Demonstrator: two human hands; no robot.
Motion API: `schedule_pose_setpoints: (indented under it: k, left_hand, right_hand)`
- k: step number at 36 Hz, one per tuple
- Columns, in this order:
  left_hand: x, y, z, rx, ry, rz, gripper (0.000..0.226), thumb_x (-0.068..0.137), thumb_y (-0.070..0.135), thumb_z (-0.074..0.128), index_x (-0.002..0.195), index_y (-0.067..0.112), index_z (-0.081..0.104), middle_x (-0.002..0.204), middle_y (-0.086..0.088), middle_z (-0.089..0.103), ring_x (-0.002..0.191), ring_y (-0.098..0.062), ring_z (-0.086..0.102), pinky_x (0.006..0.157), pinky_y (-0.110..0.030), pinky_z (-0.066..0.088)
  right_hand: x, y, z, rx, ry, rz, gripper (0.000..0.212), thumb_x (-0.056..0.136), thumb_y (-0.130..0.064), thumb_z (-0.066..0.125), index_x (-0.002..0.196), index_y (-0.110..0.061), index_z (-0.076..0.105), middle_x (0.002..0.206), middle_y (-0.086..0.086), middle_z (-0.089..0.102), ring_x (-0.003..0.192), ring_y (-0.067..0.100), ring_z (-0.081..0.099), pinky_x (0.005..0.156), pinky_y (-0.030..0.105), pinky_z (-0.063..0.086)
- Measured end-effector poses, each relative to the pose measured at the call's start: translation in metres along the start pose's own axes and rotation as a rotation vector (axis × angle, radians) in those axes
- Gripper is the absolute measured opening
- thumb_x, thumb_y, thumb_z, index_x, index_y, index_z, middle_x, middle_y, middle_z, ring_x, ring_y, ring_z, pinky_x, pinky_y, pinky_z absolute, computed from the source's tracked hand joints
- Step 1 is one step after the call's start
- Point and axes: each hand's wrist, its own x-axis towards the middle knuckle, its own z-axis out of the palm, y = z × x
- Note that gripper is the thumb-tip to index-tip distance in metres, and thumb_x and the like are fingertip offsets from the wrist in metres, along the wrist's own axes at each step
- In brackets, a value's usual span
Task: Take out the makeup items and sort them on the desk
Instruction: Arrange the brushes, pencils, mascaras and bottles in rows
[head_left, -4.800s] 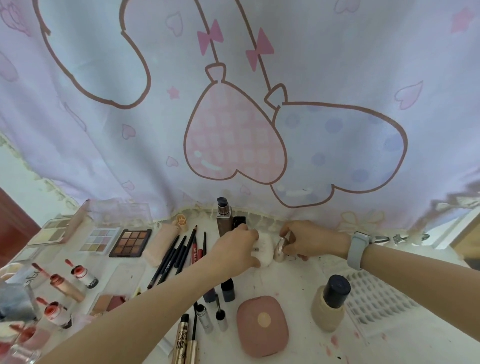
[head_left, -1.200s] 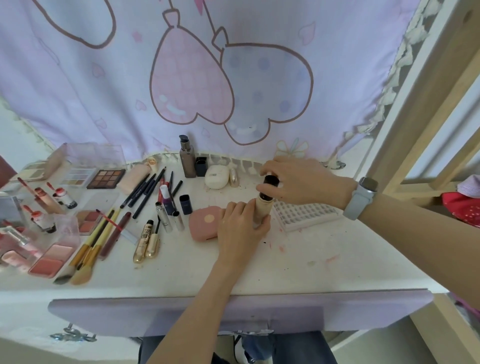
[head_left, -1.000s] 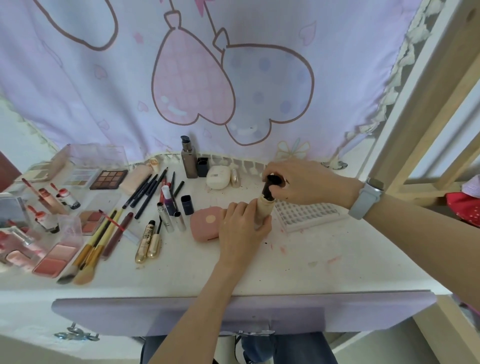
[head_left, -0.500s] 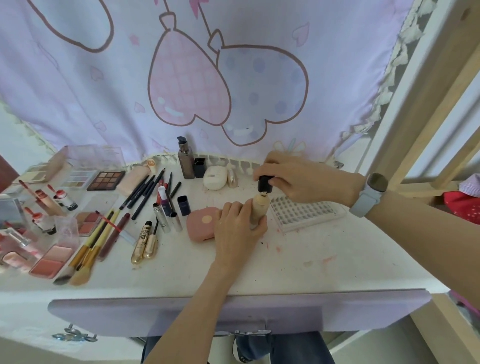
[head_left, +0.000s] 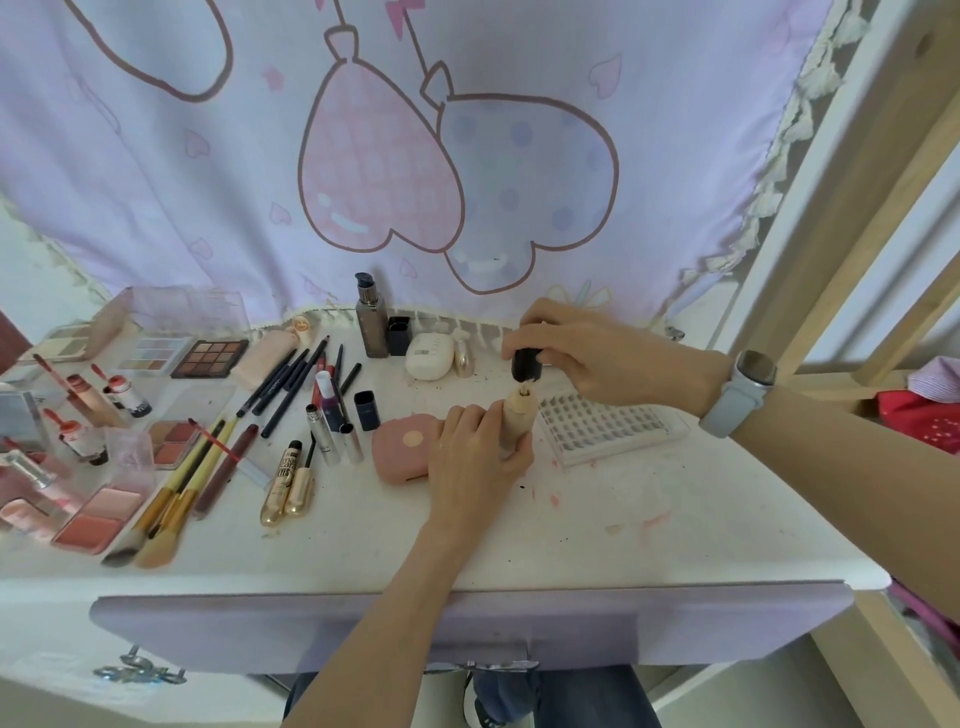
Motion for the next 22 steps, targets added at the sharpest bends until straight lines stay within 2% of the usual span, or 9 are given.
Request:
schedule_pose_setpoints:
  k: [4, 9, 13, 15, 18, 20, 22]
  left_hand:
    - [0.0, 0.0, -0.001, -0.008, -0.005, -0.002, 0.03, 0.079, 0.038, 0.052, 0.083, 0.012, 0.066, 0.061, 0.001, 0.051, 0.061, -0.018, 0.046, 0.056, -0.033, 0.041]
    - [0.0, 0.001, 0.0, -0.007, -0.022, -0.019, 0.032, 0.079, 0.039, 0.051, 0.085, 0.012, 0.066, 0.062, 0.002, 0.052, 0.062, -0.019, 0.047, 0.056, -0.032, 0.042]
    - [-0.001, 0.0, 0.001, -0.018, -0.024, -0.032, 0.032, 0.078, 0.04, 0.052, 0.085, 0.012, 0.066, 0.062, 0.002, 0.051, 0.062, -0.018, 0.046, 0.055, -0.033, 0.043]
    - [-0.001, 0.0, 0.001, -0.017, -0.019, -0.032, 0.032, 0.078, 0.04, 0.053, 0.086, 0.011, 0.066, 0.062, 0.001, 0.051, 0.062, -0.018, 0.047, 0.054, -0.033, 0.043]
    - [-0.001, 0.0, 0.0, -0.014, -0.017, -0.029, 0.032, 0.078, 0.04, 0.053, 0.085, 0.012, 0.066, 0.062, 0.001, 0.051, 0.062, -0.018, 0.047, 0.054, -0.033, 0.042]
    - [-0.002, 0.0, -0.001, -0.015, -0.017, -0.028, 0.032, 0.078, 0.039, 0.053, 0.084, 0.011, 0.066, 0.062, 0.001, 0.052, 0.062, -0.018, 0.047, 0.055, -0.031, 0.042]
    - [-0.001, 0.0, -0.001, -0.016, -0.02, -0.033, 0.031, 0.079, 0.039, 0.053, 0.083, 0.011, 0.066, 0.061, 0.001, 0.052, 0.061, -0.019, 0.047, 0.054, -0.032, 0.042]
  right_hand:
    - [-0.001, 0.005, 0.003, -0.021, -0.011, 0.01, 0.035, 0.094, 0.002, 0.041, 0.12, -0.015, 0.057, 0.113, 0.004, 0.049, 0.095, 0.025, 0.052, 0.083, 0.033, 0.044]
    - [-0.001, 0.011, -0.006, 0.025, -0.001, 0.036, 0.035, 0.094, 0.003, 0.041, 0.118, -0.018, 0.057, 0.112, 0.0, 0.047, 0.097, 0.022, 0.051, 0.09, 0.037, 0.044]
    - [0.002, 0.007, -0.012, 0.012, 0.015, 0.027, 0.035, 0.095, 0.003, 0.042, 0.118, -0.019, 0.058, 0.114, 0.001, 0.048, 0.094, 0.015, 0.048, 0.089, 0.028, 0.042]
    - [0.002, 0.003, -0.012, -0.01, -0.012, 0.0, 0.036, 0.094, 0.003, 0.041, 0.118, -0.018, 0.058, 0.113, 0.002, 0.048, 0.095, 0.02, 0.049, 0.088, 0.034, 0.044]
    - [0.003, -0.003, -0.004, -0.09, -0.062, -0.086, 0.037, 0.093, 0.003, 0.042, 0.115, -0.02, 0.059, 0.111, 0.0, 0.048, 0.091, 0.024, 0.053, 0.079, 0.043, 0.048]
    - [0.003, -0.003, 0.002, -0.082, -0.08, -0.099, 0.035, 0.093, 0.002, 0.042, 0.114, -0.022, 0.059, 0.109, -0.004, 0.045, 0.087, 0.027, 0.056, 0.075, 0.045, 0.049]
    - [0.005, -0.005, 0.001, -0.019, -0.067, -0.079, 0.035, 0.093, 0.002, 0.042, 0.113, -0.021, 0.059, 0.108, -0.008, 0.042, 0.09, 0.027, 0.056, 0.079, 0.044, 0.048]
